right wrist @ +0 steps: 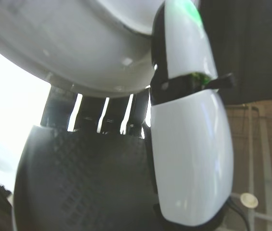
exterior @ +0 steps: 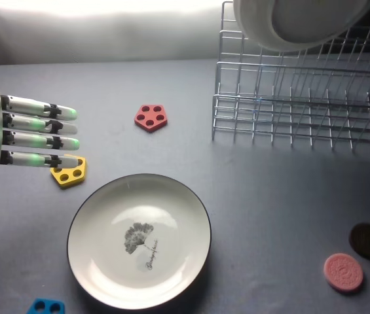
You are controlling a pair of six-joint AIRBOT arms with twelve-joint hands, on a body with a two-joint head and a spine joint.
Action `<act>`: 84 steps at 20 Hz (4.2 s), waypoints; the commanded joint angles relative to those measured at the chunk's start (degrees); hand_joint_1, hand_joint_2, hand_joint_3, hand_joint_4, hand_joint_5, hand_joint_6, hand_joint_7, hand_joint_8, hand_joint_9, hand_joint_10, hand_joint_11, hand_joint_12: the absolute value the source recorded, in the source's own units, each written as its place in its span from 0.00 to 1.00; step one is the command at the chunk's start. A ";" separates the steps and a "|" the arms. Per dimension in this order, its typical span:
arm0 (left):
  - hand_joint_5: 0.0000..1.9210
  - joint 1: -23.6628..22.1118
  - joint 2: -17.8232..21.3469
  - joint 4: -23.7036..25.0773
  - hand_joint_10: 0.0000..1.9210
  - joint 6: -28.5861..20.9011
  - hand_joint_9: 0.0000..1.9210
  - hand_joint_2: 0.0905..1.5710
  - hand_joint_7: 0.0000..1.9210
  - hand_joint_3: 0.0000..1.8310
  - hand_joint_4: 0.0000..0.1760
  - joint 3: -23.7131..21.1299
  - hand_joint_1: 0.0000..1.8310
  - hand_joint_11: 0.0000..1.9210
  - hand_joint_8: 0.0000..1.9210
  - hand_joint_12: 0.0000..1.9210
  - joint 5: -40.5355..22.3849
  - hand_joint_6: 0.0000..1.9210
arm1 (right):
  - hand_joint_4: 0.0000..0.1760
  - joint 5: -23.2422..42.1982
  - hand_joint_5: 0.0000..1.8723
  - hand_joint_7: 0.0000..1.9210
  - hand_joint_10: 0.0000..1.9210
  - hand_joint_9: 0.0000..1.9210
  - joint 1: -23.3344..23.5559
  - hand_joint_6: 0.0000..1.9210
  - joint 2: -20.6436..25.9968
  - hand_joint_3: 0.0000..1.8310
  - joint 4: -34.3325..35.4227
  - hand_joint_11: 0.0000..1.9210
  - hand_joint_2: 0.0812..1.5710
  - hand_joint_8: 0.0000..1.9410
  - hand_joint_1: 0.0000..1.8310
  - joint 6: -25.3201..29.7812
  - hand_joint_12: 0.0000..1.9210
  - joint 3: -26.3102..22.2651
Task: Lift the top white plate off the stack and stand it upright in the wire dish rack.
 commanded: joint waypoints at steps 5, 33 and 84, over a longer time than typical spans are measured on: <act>0.01 -1.07 0.72 -3.39 0.00 0.33 0.01 0.59 0.01 0.00 0.00 0.06 0.13 0.02 0.00 0.00 -2.52 0.00 | 0.00 -0.64 0.52 0.59 0.27 0.64 -0.46 0.49 1.49 0.00 4.58 0.56 0.64 0.26 0.82 1.79 0.63 -0.33; 0.01 -1.12 0.69 -3.26 0.00 0.32 0.02 0.59 0.02 0.00 0.00 0.02 0.14 0.03 0.01 0.01 -2.80 0.00 | 0.00 -2.06 0.51 0.59 0.28 0.64 -6.37 0.49 0.03 0.00 11.91 0.56 0.64 0.26 0.82 1.21 0.63 3.18; 0.00 -1.18 0.71 -3.13 0.00 0.29 0.01 0.58 0.01 0.00 0.00 0.29 0.13 0.03 0.00 0.01 -3.92 0.00 | 0.00 0.61 0.53 0.58 0.26 0.65 -17.62 0.48 -5.90 0.00 26.71 0.56 0.63 0.27 0.82 -6.79 0.64 11.80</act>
